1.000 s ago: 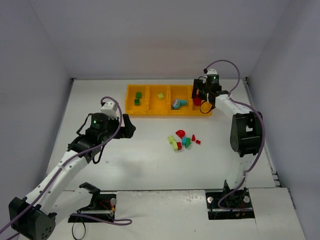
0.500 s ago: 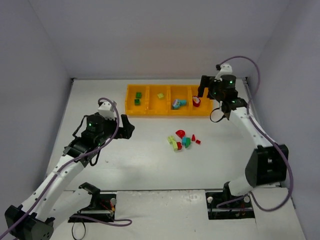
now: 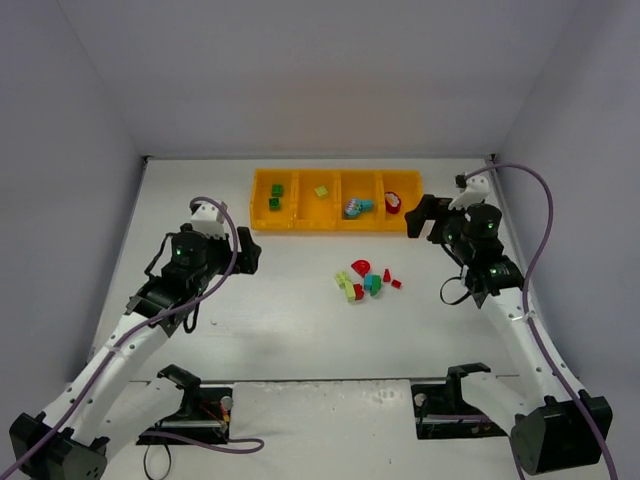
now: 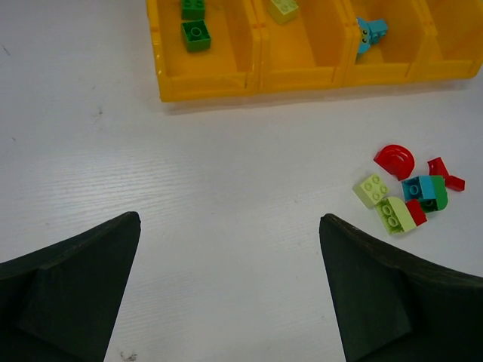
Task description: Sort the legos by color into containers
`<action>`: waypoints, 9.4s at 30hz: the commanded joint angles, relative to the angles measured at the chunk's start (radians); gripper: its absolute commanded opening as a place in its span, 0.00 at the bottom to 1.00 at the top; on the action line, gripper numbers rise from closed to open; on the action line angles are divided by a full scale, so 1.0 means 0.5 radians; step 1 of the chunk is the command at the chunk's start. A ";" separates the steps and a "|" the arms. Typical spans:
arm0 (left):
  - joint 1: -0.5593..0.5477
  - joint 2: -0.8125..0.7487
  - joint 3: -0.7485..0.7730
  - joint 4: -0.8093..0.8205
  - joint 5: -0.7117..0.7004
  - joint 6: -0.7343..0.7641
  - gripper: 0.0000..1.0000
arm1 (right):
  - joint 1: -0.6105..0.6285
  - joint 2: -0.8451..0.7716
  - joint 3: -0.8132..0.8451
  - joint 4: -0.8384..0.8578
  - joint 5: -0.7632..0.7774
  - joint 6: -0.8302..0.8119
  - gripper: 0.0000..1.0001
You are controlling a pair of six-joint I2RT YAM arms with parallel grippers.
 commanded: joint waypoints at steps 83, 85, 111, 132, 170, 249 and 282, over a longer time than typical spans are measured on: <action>0.032 0.137 0.089 0.096 -0.050 -0.002 0.97 | 0.599 1.195 0.843 -0.162 0.599 -0.176 0.00; 0.029 0.134 0.089 0.096 -0.047 -0.002 0.97 | 0.513 1.232 0.911 -0.162 0.578 -0.142 0.00; 0.032 0.084 0.031 0.163 -0.007 0.041 0.97 | 0.062 1.999 1.509 -0.094 0.464 -0.133 0.52; 0.029 0.152 0.071 0.142 -0.007 0.020 0.97 | 0.457 1.067 0.633 -0.122 0.237 -0.238 0.33; 0.032 0.143 0.077 0.121 0.002 0.007 0.97 | 1.157 1.505 0.374 -0.082 0.461 -0.020 0.53; 0.032 0.189 0.102 0.096 0.014 0.010 0.97 | 1.062 0.808 -0.160 -0.091 0.252 0.308 0.47; 0.032 0.259 0.111 0.093 0.066 0.014 0.97 | 1.304 1.189 0.049 0.154 0.004 0.367 0.41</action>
